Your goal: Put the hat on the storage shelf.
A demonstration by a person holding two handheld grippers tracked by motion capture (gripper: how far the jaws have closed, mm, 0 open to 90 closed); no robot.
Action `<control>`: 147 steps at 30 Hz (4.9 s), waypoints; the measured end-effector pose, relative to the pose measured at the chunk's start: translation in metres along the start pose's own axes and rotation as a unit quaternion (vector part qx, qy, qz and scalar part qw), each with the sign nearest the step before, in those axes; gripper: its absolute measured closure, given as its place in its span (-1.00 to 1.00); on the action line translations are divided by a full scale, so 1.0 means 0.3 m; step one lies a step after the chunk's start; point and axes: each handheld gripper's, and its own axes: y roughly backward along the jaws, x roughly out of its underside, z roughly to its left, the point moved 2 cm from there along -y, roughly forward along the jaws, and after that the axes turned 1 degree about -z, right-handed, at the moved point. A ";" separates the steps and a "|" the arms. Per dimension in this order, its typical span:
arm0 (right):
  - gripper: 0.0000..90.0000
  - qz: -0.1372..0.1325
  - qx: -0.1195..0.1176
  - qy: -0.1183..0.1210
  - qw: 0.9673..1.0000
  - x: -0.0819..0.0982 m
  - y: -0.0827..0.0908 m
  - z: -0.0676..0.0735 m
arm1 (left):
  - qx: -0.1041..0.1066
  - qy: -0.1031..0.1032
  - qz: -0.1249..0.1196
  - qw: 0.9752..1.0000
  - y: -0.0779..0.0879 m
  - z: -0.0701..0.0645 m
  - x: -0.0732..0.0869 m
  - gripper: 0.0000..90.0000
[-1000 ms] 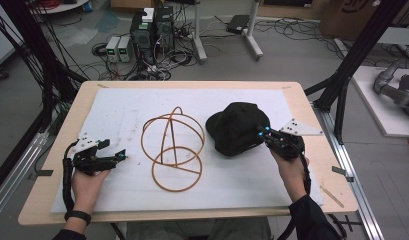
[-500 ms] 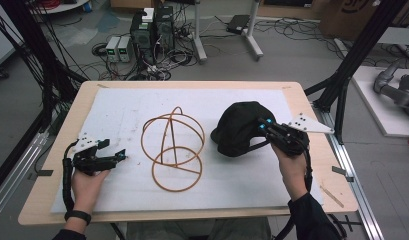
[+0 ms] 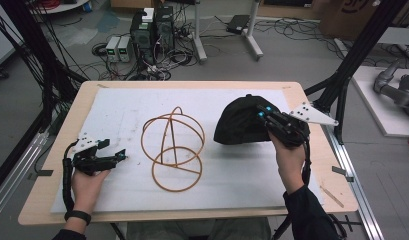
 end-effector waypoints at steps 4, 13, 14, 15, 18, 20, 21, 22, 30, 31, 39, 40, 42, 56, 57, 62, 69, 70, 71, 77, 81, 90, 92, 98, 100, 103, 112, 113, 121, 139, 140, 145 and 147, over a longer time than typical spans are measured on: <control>1.00 -0.004 0.003 0.002 1.000 -0.028 -0.024 0.010 | 0.001 -0.001 0.002 1.000 -0.001 0.001 0.001 -0.52; 1.00 -0.019 0.004 0.016 1.000 -0.129 -0.102 0.060 | 0.003 0.000 0.002 1.000 -0.002 -0.001 0.001 -0.52; 1.00 -0.022 0.005 0.019 1.000 -0.145 -0.115 0.070 | 0.002 -0.001 0.001 1.000 -0.001 -0.001 0.001 -0.52; 1.00 -0.023 0.004 0.021 1.000 -0.154 -0.122 0.075 | 0.003 -0.001 0.002 1.000 -0.001 -0.001 0.001 -0.52; 1.00 -0.028 0.000 0.027 0.999 -0.183 -0.147 0.093 | 0.003 -0.001 0.003 1.000 -0.001 -0.001 0.001 -0.52; 1.00 -0.029 0.000 0.028 0.999 -0.199 -0.163 0.103 | 0.004 -0.001 0.003 1.000 -0.001 -0.002 0.001 -0.52; 1.00 -0.033 -0.001 0.030 0.999 -0.219 -0.186 0.116 | 0.004 -0.003 0.002 1.000 0.000 -0.002 0.002 -0.52; 1.00 -0.034 0.000 0.031 0.999 -0.226 -0.194 0.120 | 0.004 -0.002 0.002 1.000 0.001 -0.002 0.002 -0.52; 1.00 -0.041 -0.005 0.024 0.999 -0.275 -0.268 0.163 | 0.004 -0.002 0.003 1.000 0.003 -0.001 0.006 -0.52; 1.00 -0.043 -0.010 0.021 0.999 -0.282 -0.277 0.170 | 0.004 -0.002 0.004 1.000 0.004 -0.002 0.006 -0.52; 1.00 -0.053 -0.008 0.023 0.998 -0.335 -0.323 0.220 | 0.003 -0.001 0.002 1.000 0.007 -0.002 0.006 -0.52; 1.00 -0.052 -0.008 0.024 0.998 -0.339 -0.326 0.219 | 0.005 -0.001 0.001 1.000 0.007 -0.002 0.005 -0.52; 1.00 -0.051 -0.005 0.035 0.998 -0.347 -0.331 0.218 | 0.005 -0.001 0.001 1.000 0.008 -0.003 0.005 -0.52; 1.00 -0.051 -0.015 0.032 0.998 -0.366 -0.374 0.237 | 0.004 -0.001 0.005 1.000 0.012 0.000 0.009 -0.52; 1.00 -0.050 -0.019 0.030 0.998 -0.365 -0.376 0.245 | 0.003 -0.001 0.004 1.000 0.012 0.000 0.010 -0.52; 1.00 -0.049 -0.057 0.020 0.997 -0.361 -0.381 0.290 | 0.003 -0.001 0.005 1.000 0.012 0.000 0.010 -0.52; 1.00 -0.050 -0.111 0.025 0.992 -0.364 -0.358 0.377 | 0.002 -0.002 0.004 1.000 0.012 -0.001 0.010 -0.52; 1.00 -0.051 -0.117 0.028 0.991 -0.362 -0.353 0.388 | 0.002 -0.002 0.004 1.000 0.012 -0.001 0.010 -0.52; 0.99 -0.050 -0.124 0.031 0.991 -0.358 -0.346 0.401 | 0.002 -0.002 0.005 1.000 0.012 0.000 0.010 -0.52; 0.99 -0.044 -0.146 0.034 0.988 -0.330 -0.325 0.438 | 0.001 -0.002 0.005 1.000 0.011 -0.001 0.010 -0.52; 0.99 -0.032 -0.158 0.040 0.986 -0.293 -0.304 0.457 | 0.000 -0.001 0.005 1.000 0.010 -0.001 0.010 -0.52; 0.99 -0.010 -0.170 0.056 0.984 -0.242 -0.267 0.482 | 0.000 -0.003 0.005 1.000 0.005 -0.002 0.010 -0.51; 0.99 -0.004 -0.171 0.059 0.983 -0.229 -0.262 0.485 | -0.001 -0.003 0.006 1.000 0.004 -0.002 0.010 -0.51; 0.87 -0.002 -0.173 0.078 0.982 -0.189 -0.231 0.492 | -0.001 -0.003 0.007 1.000 0.004 -0.002 0.010 -0.51; 0.82 -0.004 -0.174 0.082 0.981 -0.191 -0.221 0.492 | -0.001 -0.002 0.007 1.000 0.005 -0.001 0.010 -0.51; 0.68 -0.012 -0.167 0.081 0.983 -0.190 -0.187 0.471 | -0.002 -0.003 0.007 1.000 0.004 -0.002 0.010 -0.51; 0.37 -0.011 -0.132 0.058 0.990 -0.131 -0.102 0.329 | -0.001 -0.001 0.005 1.000 0.005 -0.001 0.010 -0.51; 0.33 -0.007 -0.127 0.052 0.990 -0.119 -0.094 0.307 | -0.001 -0.001 0.004 1.000 0.006 -0.001 0.009 -0.51; 0.07 0.014 -0.073 0.036 0.997 -0.021 -0.043 0.152 | -0.002 -0.002 -0.007 1.000 0.011 0.002 0.001 -0.52; -0.35 0.072 0.059 -0.053 0.994 0.295 0.075 -0.182 | -0.014 -0.015 -0.018 1.000 0.015 0.009 -0.020 -0.57; -0.36 0.079 0.066 -0.056 0.993 0.311 0.079 -0.197 | -0.013 -0.014 -0.018 1.000 0.014 0.008 -0.019 -0.58; -0.41 0.095 0.090 -0.067 0.989 0.354 0.097 -0.237 | -0.013 -0.018 -0.017 1.000 0.016 0.007 -0.020 -0.58; -0.42 0.107 0.099 -0.064 0.987 0.377 0.104 -0.250 | -0.011 -0.014 -0.019 1.000 0.018 0.006 -0.019 -0.58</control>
